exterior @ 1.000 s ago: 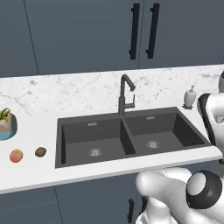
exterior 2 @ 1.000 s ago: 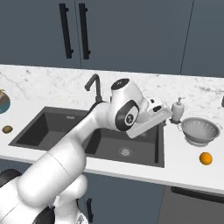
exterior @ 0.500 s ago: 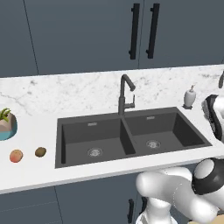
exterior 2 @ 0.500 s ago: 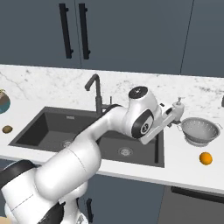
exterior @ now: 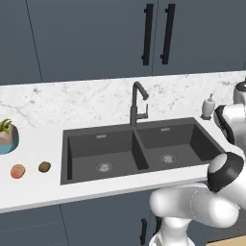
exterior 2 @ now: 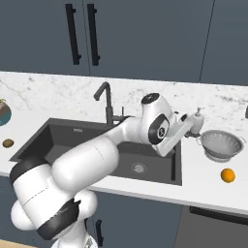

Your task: Put the colander in the sink, put the kiwi, peach, orange in the colander, and turn on the sink faucet and pour water over the colander.

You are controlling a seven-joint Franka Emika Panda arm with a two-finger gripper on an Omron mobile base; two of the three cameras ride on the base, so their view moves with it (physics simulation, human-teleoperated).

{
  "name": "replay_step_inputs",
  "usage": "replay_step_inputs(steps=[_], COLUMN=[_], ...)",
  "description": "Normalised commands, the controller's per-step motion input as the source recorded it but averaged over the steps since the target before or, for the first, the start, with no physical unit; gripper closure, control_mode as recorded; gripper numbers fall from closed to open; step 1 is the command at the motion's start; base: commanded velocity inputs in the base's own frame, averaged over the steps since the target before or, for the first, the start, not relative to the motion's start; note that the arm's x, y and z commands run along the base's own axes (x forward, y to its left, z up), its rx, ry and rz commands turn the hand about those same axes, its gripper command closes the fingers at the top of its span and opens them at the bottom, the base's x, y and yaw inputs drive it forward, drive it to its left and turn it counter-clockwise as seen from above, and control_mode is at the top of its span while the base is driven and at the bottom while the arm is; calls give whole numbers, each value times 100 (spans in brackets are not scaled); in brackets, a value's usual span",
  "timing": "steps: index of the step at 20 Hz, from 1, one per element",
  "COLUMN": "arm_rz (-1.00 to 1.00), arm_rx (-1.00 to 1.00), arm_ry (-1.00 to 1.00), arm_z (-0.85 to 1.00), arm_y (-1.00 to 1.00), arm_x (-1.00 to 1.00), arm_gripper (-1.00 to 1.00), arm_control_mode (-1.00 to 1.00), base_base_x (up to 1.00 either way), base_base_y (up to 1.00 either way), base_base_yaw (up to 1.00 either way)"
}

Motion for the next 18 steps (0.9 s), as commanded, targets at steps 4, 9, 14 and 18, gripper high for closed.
replay_step_inputs(steps=[4,9,14,18], arm_rz=[-1,-2,-3,-1], arm_rx=[-4,0,-1,-8], arm_ry=[-5,-9,1,7], arm_z=[-33,-29,-8,-3], arm_y=[-9,-13,-23,-20], arm_x=[10,10,26,32], arm_gripper=[-100,-100,-100,-100], arm_control_mode=[-100,-100,-100,-100], base_base_x=[0,0,0,0], base_base_y=[0,0,0,0], base_base_yaw=[0,0,0,0])
